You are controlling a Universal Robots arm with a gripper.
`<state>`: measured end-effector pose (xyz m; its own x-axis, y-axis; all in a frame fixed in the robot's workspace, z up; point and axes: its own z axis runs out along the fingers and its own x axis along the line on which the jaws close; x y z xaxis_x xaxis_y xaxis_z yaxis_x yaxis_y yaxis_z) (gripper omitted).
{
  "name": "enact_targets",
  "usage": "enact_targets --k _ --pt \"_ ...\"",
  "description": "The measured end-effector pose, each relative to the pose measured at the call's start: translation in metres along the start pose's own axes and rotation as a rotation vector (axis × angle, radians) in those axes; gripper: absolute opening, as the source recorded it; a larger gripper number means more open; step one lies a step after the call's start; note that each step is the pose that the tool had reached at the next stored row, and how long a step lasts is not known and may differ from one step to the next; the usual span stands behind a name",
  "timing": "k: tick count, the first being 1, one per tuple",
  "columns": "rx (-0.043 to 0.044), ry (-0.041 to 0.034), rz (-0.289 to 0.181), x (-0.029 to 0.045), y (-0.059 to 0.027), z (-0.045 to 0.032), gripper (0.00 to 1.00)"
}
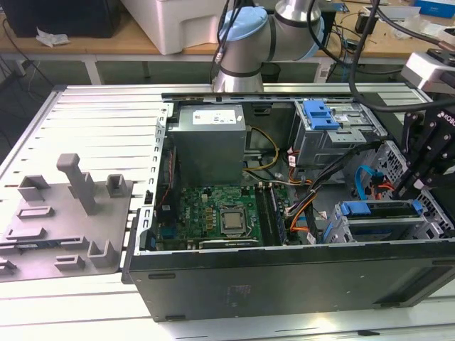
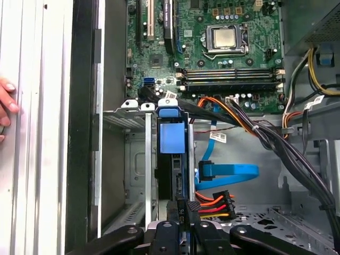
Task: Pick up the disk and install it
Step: 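Insert the first disk wire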
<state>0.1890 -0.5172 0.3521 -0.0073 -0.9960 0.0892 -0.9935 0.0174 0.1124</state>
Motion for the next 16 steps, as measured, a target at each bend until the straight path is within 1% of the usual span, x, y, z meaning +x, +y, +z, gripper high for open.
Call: enact_targets --k 4,7,16 --pt "0.0015 0.0024 -0.016 -0.0019 0.0002 0.0007 0.17" --pt "0.0017 0.0022 -0.017 -0.0022 0.0016 0.0015 0.17" --pt "0.0020 0.0028 -0.020 -0.0023 0.0017 0.0025 0.17"
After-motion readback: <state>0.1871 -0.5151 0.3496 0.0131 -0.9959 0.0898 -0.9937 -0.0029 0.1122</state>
